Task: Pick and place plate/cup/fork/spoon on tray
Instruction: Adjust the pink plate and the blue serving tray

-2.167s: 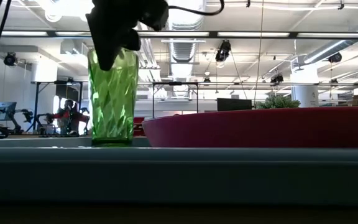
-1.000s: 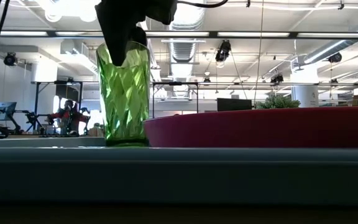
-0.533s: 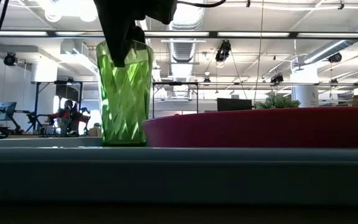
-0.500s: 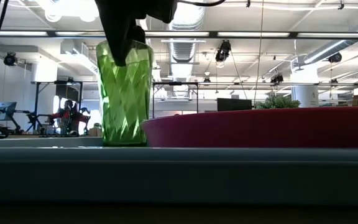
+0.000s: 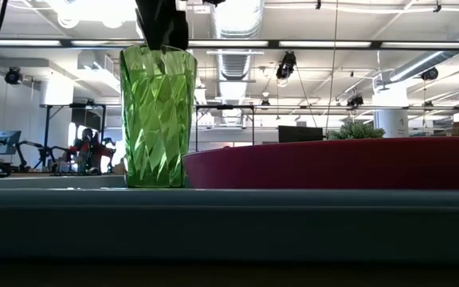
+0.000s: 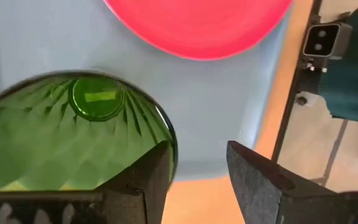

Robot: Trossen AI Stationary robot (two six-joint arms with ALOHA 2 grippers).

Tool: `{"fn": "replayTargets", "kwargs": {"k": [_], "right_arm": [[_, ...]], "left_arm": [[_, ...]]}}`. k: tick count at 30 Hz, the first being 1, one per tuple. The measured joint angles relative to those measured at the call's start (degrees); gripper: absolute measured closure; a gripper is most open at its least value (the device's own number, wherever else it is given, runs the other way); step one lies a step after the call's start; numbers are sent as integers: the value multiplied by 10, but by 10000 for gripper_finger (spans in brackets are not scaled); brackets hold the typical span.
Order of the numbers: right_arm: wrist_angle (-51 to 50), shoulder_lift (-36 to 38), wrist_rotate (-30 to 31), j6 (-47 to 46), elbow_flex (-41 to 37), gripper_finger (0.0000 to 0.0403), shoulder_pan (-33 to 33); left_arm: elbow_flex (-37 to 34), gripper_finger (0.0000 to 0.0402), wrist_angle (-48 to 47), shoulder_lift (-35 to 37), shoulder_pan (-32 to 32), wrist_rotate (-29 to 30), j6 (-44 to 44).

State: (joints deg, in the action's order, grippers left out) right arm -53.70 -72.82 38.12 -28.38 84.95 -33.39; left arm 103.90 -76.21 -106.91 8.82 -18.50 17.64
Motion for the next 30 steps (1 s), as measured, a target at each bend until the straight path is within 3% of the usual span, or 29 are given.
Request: {"fn": "replayTargets", "kwargs": {"k": [5, 10, 15, 21, 30], "right_arm": [[-77, 0, -9, -81, 0, 394, 0], [-92, 0, -33, -124, -14, 394, 0], [-63, -3, -86, -206, -89, 394, 0], [133, -5, -167, -285, -258, 394, 0], [72, -4, -236, -416, -371, 394, -2]], "left_arm": [[22, 259, -8, 24, 0, 43, -20], [41, 259, 8, 74, -1, 100, -25], [43, 259, 22, 155, 6, 251, -24], [40, 259, 28, 257, 27, 489, 2], [-3, 259, 37, 337, 34, 535, 15]]}}
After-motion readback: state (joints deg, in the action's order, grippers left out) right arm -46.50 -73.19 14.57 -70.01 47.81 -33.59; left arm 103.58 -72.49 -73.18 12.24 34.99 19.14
